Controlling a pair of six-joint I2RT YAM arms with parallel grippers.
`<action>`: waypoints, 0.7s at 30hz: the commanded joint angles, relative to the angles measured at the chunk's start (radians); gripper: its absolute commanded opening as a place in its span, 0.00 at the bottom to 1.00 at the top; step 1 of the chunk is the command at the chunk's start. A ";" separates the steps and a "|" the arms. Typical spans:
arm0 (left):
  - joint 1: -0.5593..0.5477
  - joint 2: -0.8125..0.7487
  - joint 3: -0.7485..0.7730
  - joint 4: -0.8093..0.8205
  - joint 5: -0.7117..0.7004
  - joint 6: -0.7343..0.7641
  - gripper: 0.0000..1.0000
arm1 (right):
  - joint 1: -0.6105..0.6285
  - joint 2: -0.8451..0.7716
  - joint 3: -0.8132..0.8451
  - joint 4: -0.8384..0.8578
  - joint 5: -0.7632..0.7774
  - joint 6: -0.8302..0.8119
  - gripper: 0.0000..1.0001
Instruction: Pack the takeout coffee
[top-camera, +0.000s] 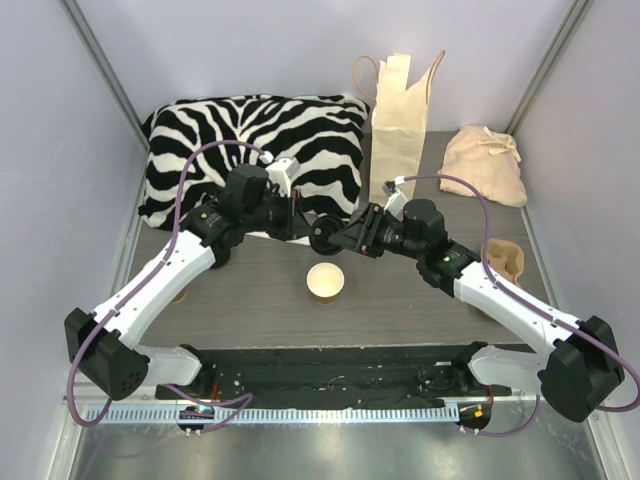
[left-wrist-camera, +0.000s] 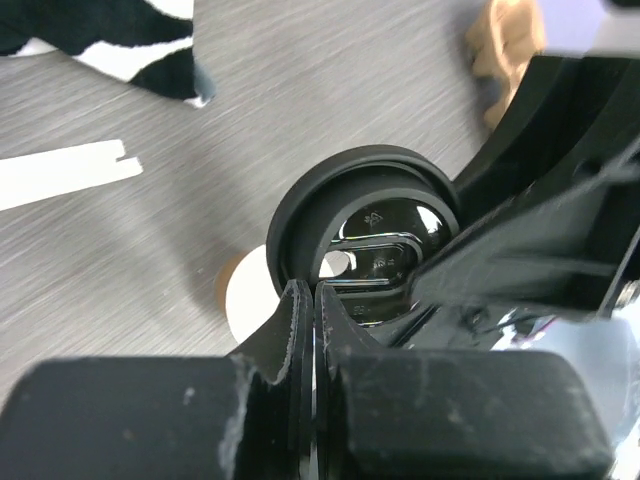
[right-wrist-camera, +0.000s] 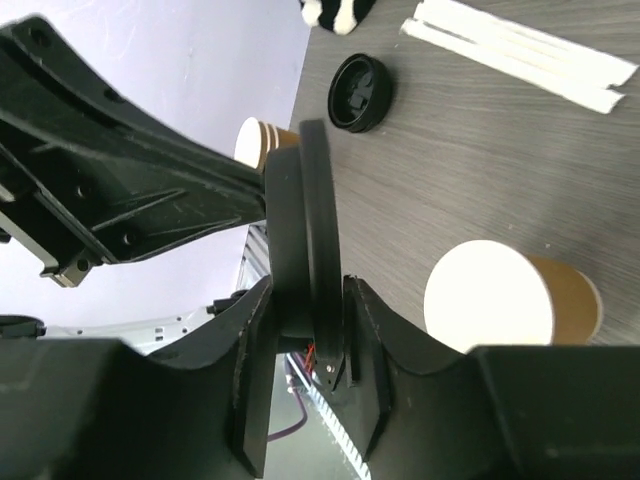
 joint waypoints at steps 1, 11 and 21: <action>0.000 0.006 0.061 -0.140 -0.013 0.136 0.00 | -0.036 -0.054 0.021 -0.048 0.022 -0.031 0.41; -0.040 0.049 0.098 -0.283 -0.014 0.271 0.00 | -0.112 -0.100 0.042 -0.195 -0.051 -0.121 0.74; -0.141 0.245 0.226 -0.455 -0.169 0.390 0.00 | -0.157 -0.077 0.105 -0.374 -0.064 -0.319 0.84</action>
